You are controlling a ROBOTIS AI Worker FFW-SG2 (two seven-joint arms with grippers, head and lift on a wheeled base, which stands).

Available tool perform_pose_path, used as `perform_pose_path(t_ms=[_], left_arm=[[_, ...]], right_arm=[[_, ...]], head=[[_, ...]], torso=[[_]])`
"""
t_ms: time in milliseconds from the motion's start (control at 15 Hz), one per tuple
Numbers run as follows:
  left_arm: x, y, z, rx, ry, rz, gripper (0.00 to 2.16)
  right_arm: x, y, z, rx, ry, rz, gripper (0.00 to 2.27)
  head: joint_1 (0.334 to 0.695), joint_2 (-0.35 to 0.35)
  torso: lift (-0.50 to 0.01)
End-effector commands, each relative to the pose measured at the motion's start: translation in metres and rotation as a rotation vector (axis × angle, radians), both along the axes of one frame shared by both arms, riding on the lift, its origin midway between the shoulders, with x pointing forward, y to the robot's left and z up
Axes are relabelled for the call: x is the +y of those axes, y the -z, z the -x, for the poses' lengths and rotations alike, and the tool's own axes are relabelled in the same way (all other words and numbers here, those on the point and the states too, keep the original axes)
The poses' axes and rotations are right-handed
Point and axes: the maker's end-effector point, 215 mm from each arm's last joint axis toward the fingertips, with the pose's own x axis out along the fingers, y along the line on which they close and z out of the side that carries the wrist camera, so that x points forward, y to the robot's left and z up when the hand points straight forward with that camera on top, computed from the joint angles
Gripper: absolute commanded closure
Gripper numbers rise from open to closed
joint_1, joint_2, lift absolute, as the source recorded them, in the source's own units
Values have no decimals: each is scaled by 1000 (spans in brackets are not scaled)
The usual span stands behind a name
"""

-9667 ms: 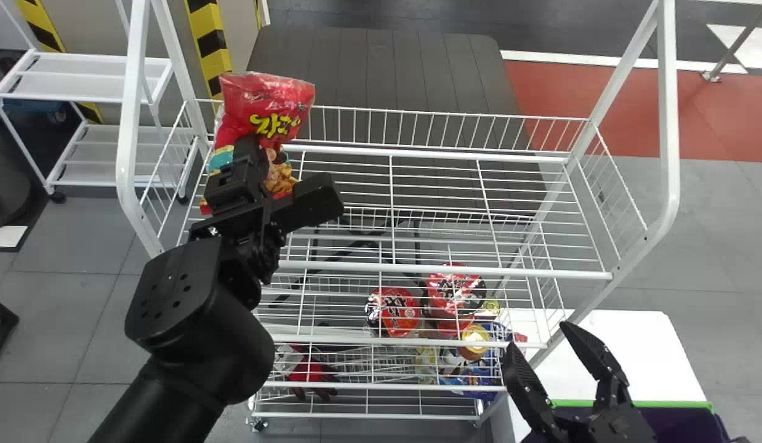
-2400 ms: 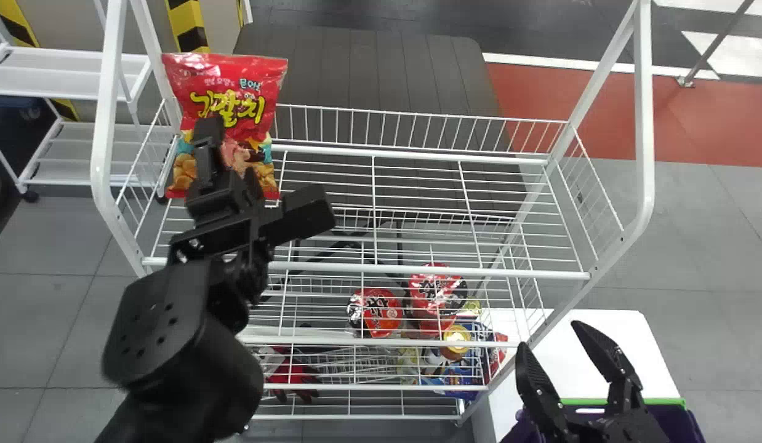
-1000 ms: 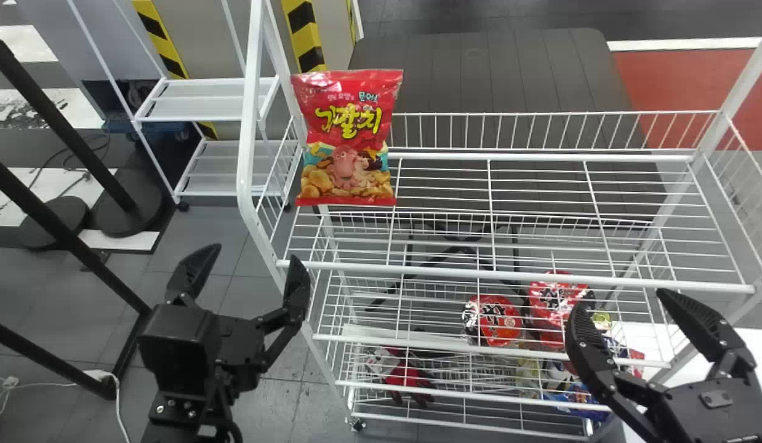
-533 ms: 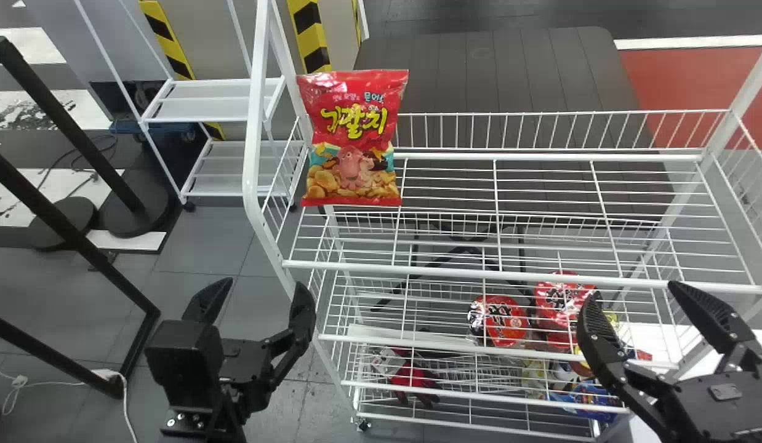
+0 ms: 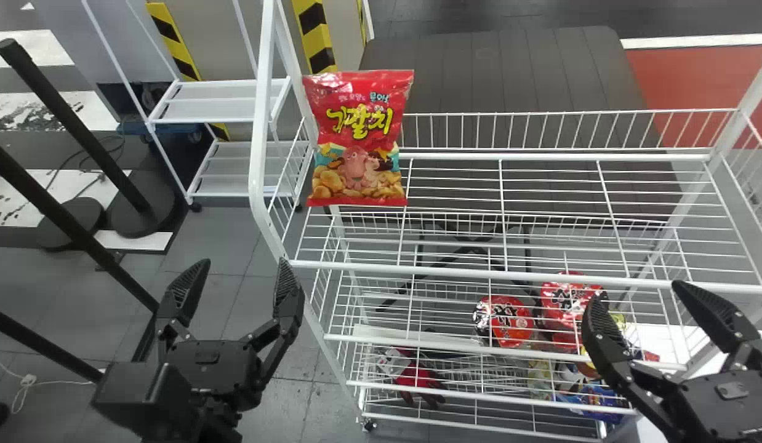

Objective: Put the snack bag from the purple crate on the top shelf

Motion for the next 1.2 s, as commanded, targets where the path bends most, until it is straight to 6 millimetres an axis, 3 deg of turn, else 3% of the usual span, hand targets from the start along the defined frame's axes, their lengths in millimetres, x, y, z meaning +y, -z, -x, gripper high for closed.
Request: perform_pose_path(t_ms=[0,400,1133], left_arm=[[0,1,1,2,-1,0,161],[-4,12,2,20,4,4,161],[-2,12,3,24,4,0,161]], right_arm=[[-2,-2,-1,-5,5,0,110],[-2,-3,-4,-7,7,0,110],[-4,0,-9,-7,17,-16,110]], head=[[695,162],[695,154],[695,149]], torso=[[0],[0],[0]])
